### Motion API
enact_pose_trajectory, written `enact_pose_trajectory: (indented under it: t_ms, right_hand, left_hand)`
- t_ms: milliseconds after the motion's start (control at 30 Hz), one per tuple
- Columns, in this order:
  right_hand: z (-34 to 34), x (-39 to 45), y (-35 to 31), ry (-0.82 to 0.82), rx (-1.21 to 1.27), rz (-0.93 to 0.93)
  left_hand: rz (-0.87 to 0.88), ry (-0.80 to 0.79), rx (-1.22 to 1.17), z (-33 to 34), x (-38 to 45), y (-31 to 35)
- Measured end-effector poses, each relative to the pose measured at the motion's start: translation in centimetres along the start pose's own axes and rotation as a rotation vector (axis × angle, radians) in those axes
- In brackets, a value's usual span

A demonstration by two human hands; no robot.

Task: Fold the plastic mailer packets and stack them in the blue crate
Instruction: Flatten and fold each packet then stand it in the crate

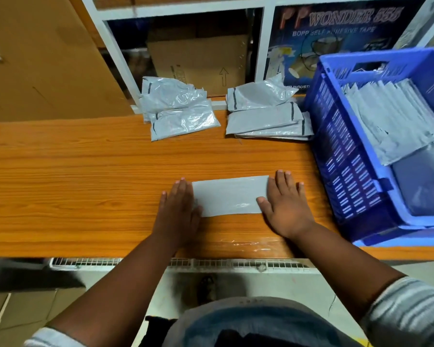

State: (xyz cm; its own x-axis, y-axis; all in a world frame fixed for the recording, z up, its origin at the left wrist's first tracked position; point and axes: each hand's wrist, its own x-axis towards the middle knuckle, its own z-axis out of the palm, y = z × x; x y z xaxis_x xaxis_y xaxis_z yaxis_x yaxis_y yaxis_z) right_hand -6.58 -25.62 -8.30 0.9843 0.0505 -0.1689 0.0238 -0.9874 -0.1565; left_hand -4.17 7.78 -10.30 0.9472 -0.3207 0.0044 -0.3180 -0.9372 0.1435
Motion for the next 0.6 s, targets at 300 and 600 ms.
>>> enact_pose_trajectory:
  t_ms: [300,600]
  right_hand:
    - [1.8,2.6,-5.3,-0.076,-0.063,-0.255]
    - [-2.9,5.1,-7.3,0.005,-0.052,-0.314]
  left_hand:
    - [0.126,0.009,0.031,0.9,1.1,2.6]
    - [-0.027,0.049,0.035,-1.6,2.0,-0.5]
